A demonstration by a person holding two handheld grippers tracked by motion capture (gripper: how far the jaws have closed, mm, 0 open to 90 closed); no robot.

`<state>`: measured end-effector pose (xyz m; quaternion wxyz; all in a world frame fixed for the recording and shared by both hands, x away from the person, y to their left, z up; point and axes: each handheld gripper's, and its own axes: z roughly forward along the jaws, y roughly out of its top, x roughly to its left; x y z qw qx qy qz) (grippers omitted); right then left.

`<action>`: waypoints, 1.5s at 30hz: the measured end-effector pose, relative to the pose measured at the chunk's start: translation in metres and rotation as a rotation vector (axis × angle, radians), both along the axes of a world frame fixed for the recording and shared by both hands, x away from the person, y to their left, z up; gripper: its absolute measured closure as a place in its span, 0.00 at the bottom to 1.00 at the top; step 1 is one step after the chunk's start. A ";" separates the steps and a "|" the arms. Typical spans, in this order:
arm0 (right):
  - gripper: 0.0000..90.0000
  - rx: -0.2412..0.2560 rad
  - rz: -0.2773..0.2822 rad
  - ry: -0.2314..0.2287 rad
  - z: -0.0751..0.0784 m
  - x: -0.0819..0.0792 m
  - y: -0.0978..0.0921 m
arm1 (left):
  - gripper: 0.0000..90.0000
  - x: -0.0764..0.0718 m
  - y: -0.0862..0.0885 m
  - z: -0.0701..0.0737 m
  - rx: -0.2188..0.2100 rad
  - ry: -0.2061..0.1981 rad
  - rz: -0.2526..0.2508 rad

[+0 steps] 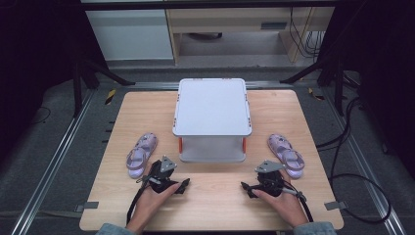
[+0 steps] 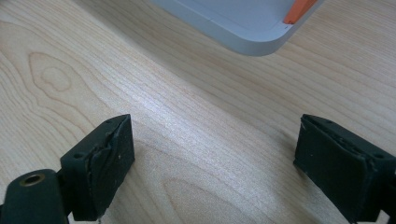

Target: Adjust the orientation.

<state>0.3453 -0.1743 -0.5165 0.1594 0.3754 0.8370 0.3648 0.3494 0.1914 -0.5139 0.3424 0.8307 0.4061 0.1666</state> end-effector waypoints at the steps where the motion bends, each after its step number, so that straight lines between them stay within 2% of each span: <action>1: 0.13 0.000 0.000 0.000 0.000 0.000 0.000 | 0.08 0.000 0.001 0.003 0.008 0.001 -0.004; 4: 0.13 0.000 0.000 0.000 0.000 0.000 0.000 | 0.11 -0.002 0.002 0.009 0.003 -0.019 0.003; 5: 0.13 0.000 -0.003 0.001 0.000 0.000 0.000 | 0.14 -0.003 0.005 0.016 -0.006 -0.048 0.017; 7: 0.13 0.001 -0.004 0.000 0.000 -0.001 0.000 | 0.15 -0.004 0.007 0.020 -0.001 -0.055 0.030; 8: 0.13 0.001 -0.004 0.001 0.000 -0.001 0.000 | 0.17 -0.005 0.013 0.026 -0.014 -0.065 0.055; 9: 0.13 0.001 -0.004 0.001 0.000 -0.001 0.000 | 0.18 -0.005 0.013 0.026 -0.014 -0.065 0.055; 10: 0.13 0.001 -0.005 0.001 0.000 -0.001 0.000 | 0.18 -0.006 0.017 0.030 -0.039 -0.071 0.074; 11: 0.13 0.001 -0.005 0.001 0.000 -0.001 0.000 | 0.21 -0.007 0.024 0.038 -0.046 -0.094 0.098; 12: 0.13 0.001 -0.005 0.001 0.000 -0.001 0.000 | 0.22 -0.007 0.024 0.038 -0.046 -0.094 0.098; 13: 0.13 0.000 -0.007 0.001 0.000 -0.001 0.000 | 0.25 -0.009 0.032 0.048 -0.053 -0.129 0.130; 14: 0.13 0.000 -0.007 0.001 0.000 -0.001 0.000 | 0.26 -0.009 0.032 0.048 -0.053 -0.129 0.130; 15: 0.13 0.001 -0.008 0.001 0.000 -0.002 0.000 | 0.27 -0.011 0.037 0.053 -0.054 -0.153 0.150; 16: 0.13 0.001 -0.008 0.001 0.000 -0.002 0.000 | 0.29 -0.013 0.045 0.061 -0.037 -0.197 0.184; 17: 0.13 0.001 -0.008 0.001 0.000 -0.002 0.000 | 0.31 -0.013 0.045 0.061 -0.037 -0.197 0.184; 19: 0.13 0.001 -0.008 0.001 0.000 -0.002 0.000 | 0.34 -0.015 0.052 0.067 -0.007 -0.238 0.212; 20: 0.13 0.001 -0.008 0.001 0.000 -0.002 0.000 | 0.37 -0.016 0.058 0.069 0.022 -0.251 0.226; 22: 0.13 0.001 -0.008 0.001 0.000 -0.002 0.000 | 0.40 -0.014 0.063 0.067 0.049 -0.243 0.244; 23: 0.13 0.001 -0.008 0.001 0.000 -0.002 0.000 | 0.40 -0.014 0.063 0.067 0.049 -0.243 0.244; 27: 0.13 0.001 -0.009 0.001 0.000 -0.002 0.000 | 0.46 -0.005 0.073 0.056 0.081 -0.177 0.268; 28: 0.13 0.001 -0.009 0.001 0.000 -0.002 0.000 | 0.47 -0.005 0.073 0.056 0.081 -0.177 0.268; 29: 0.13 0.001 -0.009 0.001 0.000 -0.002 0.000 | 0.49 -0.002 0.077 0.052 0.090 -0.148 0.274; 30: 0.13 0.001 -0.009 0.001 0.000 -0.002 0.000 | 0.49 -0.002 0.077 0.052 0.090 -0.148 0.274; 33: 0.13 0.001 -0.009 0.001 0.000 -0.002 0.000 | 0.51 0.002 0.081 0.045 0.108 -0.105 0.274; 34: 0.13 0.001 -0.009 0.001 0.000 -0.002 0.000 | 0.53 0.002 0.081 0.045 0.108 -0.105 0.274; 37: 0.13 0.001 -0.009 0.001 0.000 -0.002 0.000 | 0.60 0.011 0.089 0.036 0.084 -0.061 0.286; 38: 0.13 0.001 -0.009 0.001 0.000 -0.002 0.000 | 0.63 0.011 0.089 0.036 0.084 -0.061 0.286; 39: 0.13 0.001 -0.009 0.001 0.000 -0.002 0.000 | 0.66 0.014 0.092 0.034 0.062 -0.047 0.285; 43: 0.13 0.001 -0.009 0.001 0.000 -0.002 0.000 | 0.73 0.015 0.093 0.034 0.052 -0.053 0.288; 45: 0.13 0.001 -0.009 0.001 0.000 -0.002 0.000 | 0.83 0.016 0.093 0.034 0.030 -0.039 0.280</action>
